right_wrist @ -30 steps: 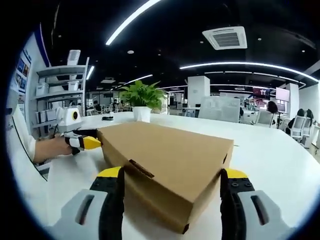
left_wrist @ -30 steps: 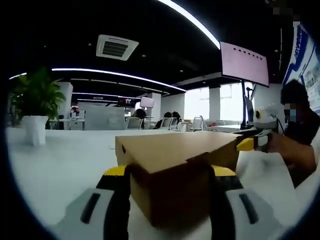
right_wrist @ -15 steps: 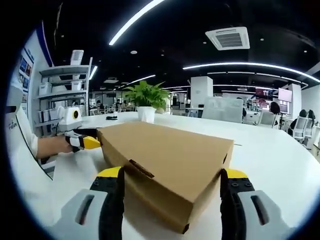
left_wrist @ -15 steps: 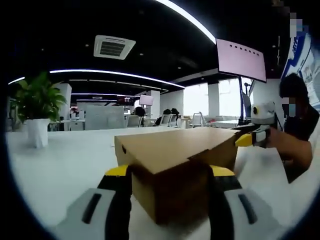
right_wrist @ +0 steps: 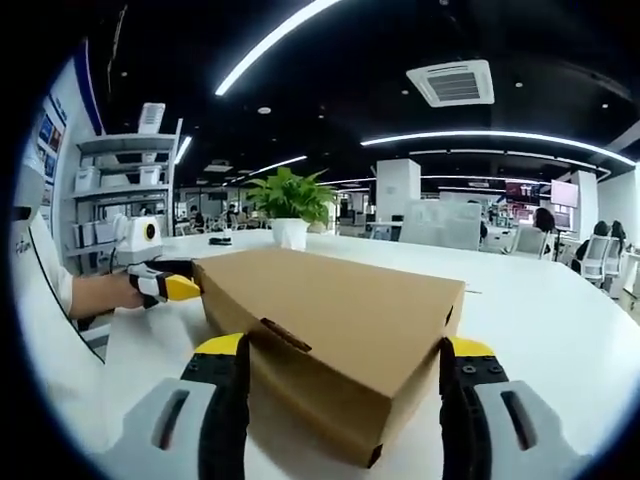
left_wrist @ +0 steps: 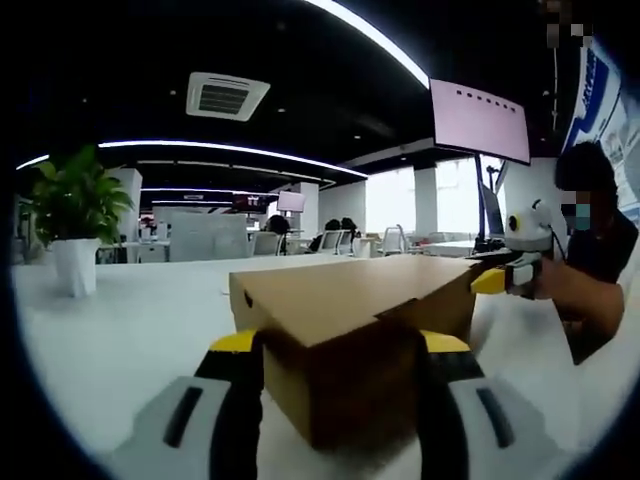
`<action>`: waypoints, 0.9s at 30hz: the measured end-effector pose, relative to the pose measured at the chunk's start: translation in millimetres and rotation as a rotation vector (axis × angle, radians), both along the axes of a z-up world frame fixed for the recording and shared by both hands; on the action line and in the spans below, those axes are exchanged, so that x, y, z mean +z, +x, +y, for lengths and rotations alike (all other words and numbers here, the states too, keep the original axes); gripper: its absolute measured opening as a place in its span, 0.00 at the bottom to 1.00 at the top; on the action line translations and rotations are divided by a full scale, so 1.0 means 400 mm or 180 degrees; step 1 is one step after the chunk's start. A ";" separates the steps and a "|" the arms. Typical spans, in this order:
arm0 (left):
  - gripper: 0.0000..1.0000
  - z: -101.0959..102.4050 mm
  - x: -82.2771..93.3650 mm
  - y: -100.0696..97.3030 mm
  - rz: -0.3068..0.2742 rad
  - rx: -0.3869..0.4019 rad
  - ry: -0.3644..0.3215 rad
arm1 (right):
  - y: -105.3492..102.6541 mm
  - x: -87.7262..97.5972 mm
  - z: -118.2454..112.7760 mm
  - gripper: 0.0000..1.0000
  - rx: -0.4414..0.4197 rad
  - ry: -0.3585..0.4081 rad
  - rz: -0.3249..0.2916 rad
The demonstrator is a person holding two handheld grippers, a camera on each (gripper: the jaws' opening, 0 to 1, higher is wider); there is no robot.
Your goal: Operate the shoe box by opening the lid, removing the specified soft item, and placing it in the target area until the item is outside and the box remains undamaged.
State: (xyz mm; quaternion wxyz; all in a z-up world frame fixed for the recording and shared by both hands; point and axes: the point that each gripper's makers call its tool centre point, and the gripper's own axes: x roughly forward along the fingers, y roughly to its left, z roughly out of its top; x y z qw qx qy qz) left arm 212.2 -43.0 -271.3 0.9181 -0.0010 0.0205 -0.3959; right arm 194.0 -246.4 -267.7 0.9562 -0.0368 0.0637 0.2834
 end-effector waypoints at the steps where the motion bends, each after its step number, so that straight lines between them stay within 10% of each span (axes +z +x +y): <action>1: 0.61 0.000 0.000 -0.001 0.0003 0.0003 0.0001 | 0.000 0.000 0.000 0.79 0.0002 0.0004 -0.0001; 27: 0.60 0.017 -0.007 -0.036 -0.0032 -0.0066 0.0194 | -0.036 0.001 0.019 0.79 -0.0041 -0.0003 0.0004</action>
